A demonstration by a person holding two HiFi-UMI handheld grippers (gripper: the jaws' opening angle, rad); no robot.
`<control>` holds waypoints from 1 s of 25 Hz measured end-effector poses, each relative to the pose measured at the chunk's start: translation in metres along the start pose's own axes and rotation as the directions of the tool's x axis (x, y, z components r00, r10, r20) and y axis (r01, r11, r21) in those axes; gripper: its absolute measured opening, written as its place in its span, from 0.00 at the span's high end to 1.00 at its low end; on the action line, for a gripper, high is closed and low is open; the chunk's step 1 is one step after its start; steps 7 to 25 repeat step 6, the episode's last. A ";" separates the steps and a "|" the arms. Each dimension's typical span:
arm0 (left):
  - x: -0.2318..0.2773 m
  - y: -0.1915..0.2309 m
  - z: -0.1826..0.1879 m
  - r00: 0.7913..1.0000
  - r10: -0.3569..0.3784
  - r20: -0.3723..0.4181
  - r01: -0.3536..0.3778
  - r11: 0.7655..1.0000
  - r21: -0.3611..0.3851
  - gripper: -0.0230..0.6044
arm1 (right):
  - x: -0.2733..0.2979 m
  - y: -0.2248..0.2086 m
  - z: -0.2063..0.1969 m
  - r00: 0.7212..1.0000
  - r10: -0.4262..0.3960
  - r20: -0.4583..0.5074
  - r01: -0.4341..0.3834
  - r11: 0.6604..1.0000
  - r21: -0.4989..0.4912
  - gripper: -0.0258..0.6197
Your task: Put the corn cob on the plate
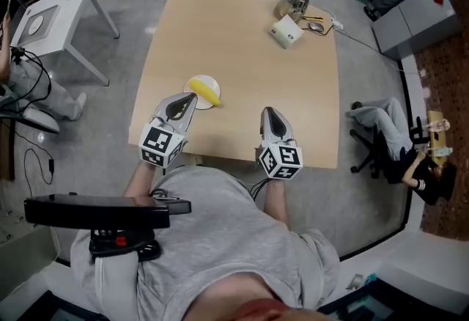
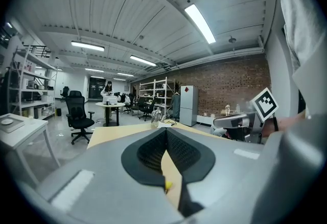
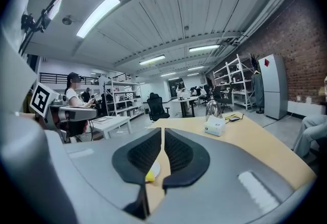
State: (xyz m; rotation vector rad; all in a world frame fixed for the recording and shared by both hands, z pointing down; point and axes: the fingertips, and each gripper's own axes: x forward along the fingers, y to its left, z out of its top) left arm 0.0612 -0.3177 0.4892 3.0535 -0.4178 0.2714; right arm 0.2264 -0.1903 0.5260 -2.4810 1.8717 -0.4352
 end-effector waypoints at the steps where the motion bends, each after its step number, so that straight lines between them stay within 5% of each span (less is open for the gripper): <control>1: -0.002 0.004 -0.001 1.000 0.002 -0.001 -0.002 1.000 -0.001 0.93 | 0.003 0.003 0.000 1.000 0.003 -0.001 -0.003 1.000 -0.001 0.92; 25: -0.012 0.015 -0.002 1.000 0.008 -0.007 -0.008 1.000 -0.006 0.93 | 0.009 0.019 0.000 1.000 0.013 -0.006 -0.013 1.000 0.003 0.92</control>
